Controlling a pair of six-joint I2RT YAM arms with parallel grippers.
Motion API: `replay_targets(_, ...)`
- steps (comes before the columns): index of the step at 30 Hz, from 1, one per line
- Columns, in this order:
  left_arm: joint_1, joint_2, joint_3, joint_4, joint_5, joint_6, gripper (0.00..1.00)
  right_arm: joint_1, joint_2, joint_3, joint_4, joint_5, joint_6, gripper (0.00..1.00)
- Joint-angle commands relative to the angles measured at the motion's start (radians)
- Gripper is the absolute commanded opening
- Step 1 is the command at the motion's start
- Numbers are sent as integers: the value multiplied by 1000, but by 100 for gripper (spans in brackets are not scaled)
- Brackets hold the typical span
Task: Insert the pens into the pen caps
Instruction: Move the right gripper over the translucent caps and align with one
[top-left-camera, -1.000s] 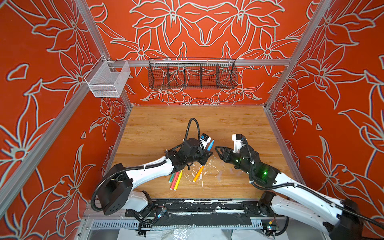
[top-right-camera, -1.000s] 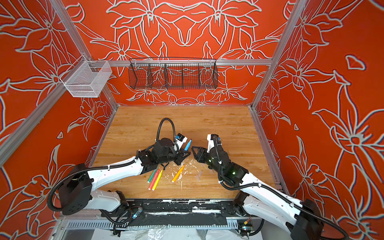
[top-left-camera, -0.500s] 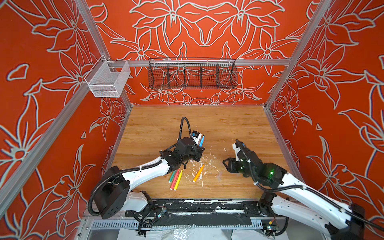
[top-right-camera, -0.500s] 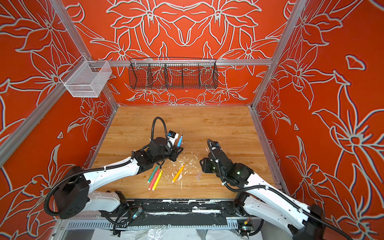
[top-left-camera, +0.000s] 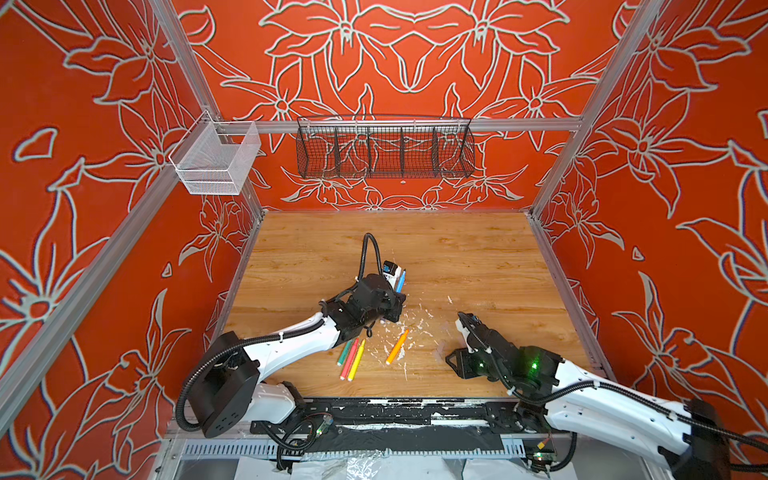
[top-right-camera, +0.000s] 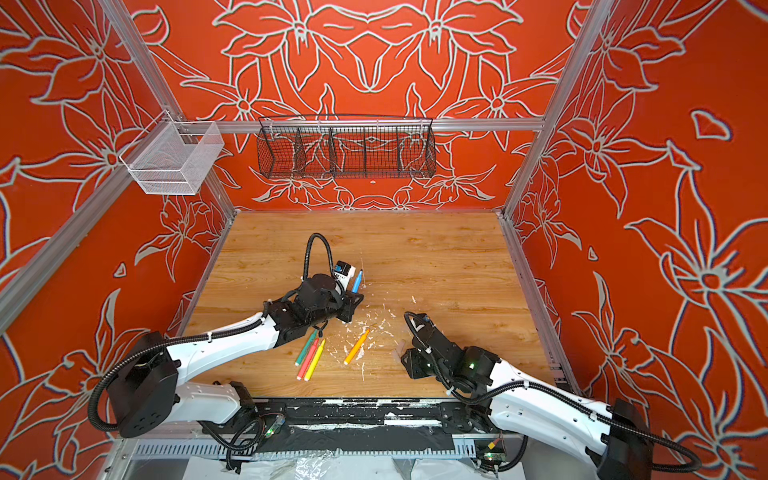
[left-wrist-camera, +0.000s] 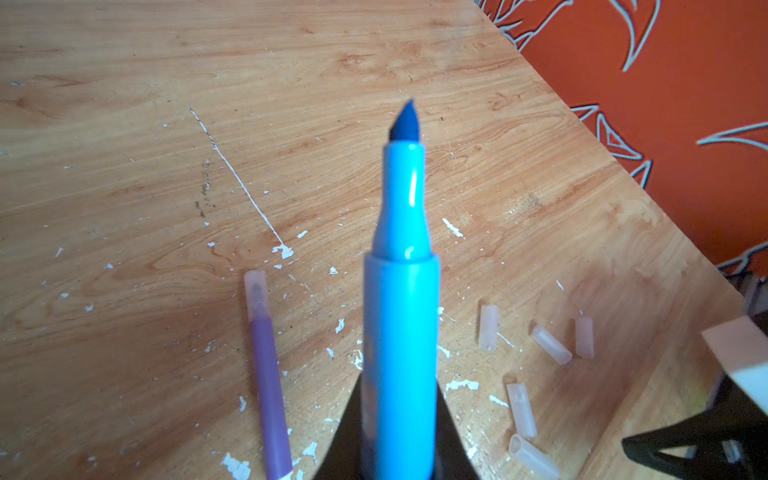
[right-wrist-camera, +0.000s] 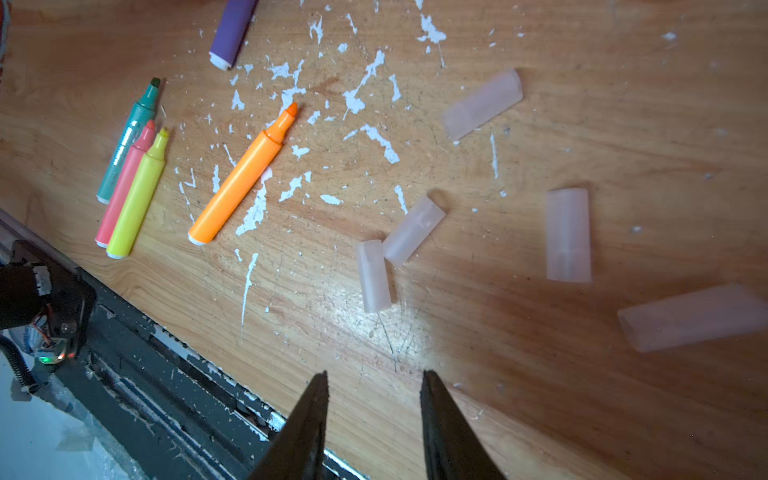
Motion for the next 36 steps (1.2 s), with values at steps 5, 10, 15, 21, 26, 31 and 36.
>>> replay_targets(5, -1, -26, 4, -1, 2, 23, 0, 31, -1, -80, 63, 13, 56, 34)
replay_targets(10, -1, -27, -1, 15, 25, 15, 0, 32, 48, -76, 47, 67, 69, 28)
replay_targets(15, -1, -41, -9, 20, 25, 13, 0, 33, 116, -85, 78, 102, 76, 22)
replay_targets(21, -1, -65, -26, 32, 25, 8, 0, 33, 242, -21, 85, 129, 33, 20)
replay_targets(26, -1, -74, -25, 26, 18, 15, 0, 33, 337, 37, 75, 165, -3, 19)
replay_targets(31, -1, -69, -25, 27, 12, 16, 0, 34, 375, 56, 92, 134, -22, 16)
replay_targets(36, -1, -65, -21, 27, 21, 14, 0, 42, 377, 48, 141, 83, -28, 16)
